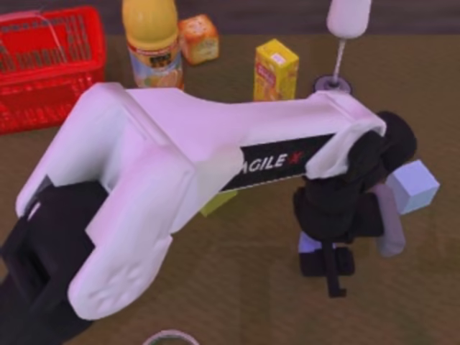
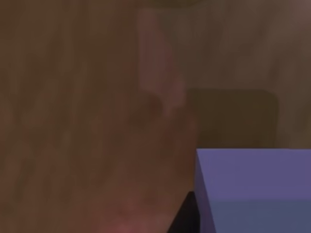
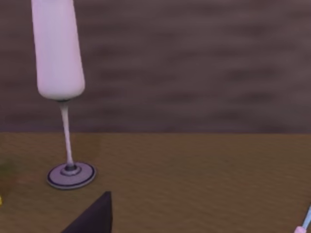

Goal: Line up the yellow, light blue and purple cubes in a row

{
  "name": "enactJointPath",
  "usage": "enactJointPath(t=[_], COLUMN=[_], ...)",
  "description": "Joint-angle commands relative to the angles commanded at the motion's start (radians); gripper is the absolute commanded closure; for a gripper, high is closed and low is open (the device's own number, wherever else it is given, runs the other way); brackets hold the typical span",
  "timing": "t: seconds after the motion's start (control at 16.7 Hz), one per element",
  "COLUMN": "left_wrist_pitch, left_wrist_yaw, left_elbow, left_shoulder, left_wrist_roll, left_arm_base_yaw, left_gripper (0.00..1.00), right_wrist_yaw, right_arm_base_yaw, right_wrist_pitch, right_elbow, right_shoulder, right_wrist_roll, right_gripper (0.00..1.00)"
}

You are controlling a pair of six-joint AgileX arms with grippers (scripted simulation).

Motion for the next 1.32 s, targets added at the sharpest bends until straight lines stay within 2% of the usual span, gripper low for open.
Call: enactJointPath(t=[0.18,0.96,1.32], left_wrist_pitch=[0.000,0.000,0.000], left_wrist_yaw=[0.000,0.000,0.000], left_elbow=[0.000,0.000,0.000], left_shoulder=[0.000,0.000,0.000], left_wrist_roll=[0.000,0.000,0.000], left_arm_base_yaw=[0.000,0.000,0.000], left_gripper=[1.00,0.02,0.00], right_wrist_yaw=[0.000,0.000,0.000], right_arm_base_yaw=[0.000,0.000,0.000], right_wrist_pitch=[0.000,0.000,0.000], right_elbow=[0.000,0.000,0.000], right_shoulder=[0.000,0.000,0.000], right_wrist_roll=[0.000,0.000,0.000], right_gripper=[0.00,0.00,0.00])
